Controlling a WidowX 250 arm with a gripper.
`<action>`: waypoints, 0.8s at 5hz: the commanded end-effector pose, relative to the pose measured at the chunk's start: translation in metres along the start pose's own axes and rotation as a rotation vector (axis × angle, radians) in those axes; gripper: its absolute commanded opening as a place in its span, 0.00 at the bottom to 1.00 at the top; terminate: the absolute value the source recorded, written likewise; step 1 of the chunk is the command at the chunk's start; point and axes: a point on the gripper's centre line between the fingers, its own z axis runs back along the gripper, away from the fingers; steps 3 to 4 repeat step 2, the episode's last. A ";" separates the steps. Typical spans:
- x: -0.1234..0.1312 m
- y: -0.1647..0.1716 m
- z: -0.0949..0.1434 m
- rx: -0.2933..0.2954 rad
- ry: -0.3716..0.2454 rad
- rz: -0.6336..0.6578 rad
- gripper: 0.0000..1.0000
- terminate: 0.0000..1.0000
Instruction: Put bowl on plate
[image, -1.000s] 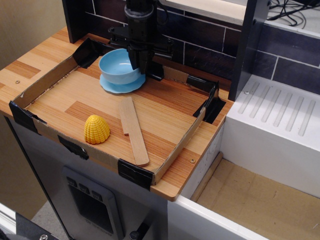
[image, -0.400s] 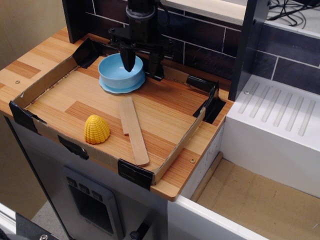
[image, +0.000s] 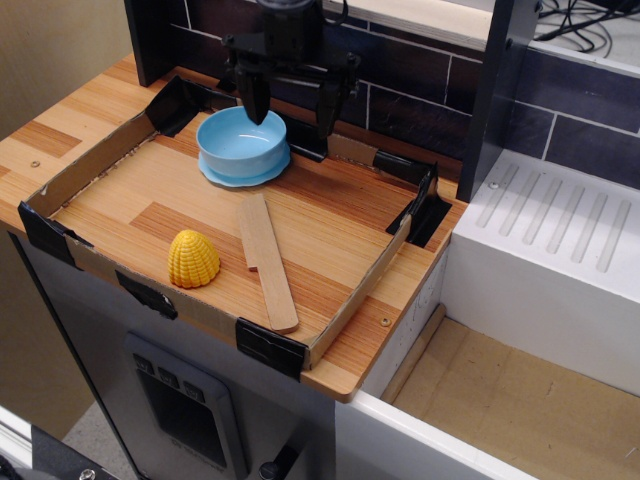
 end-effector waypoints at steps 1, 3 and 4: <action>0.018 -0.003 0.029 -0.004 -0.087 0.001 1.00 0.00; 0.018 -0.003 0.029 -0.004 -0.087 0.001 1.00 1.00; 0.018 -0.003 0.029 -0.004 -0.087 0.001 1.00 1.00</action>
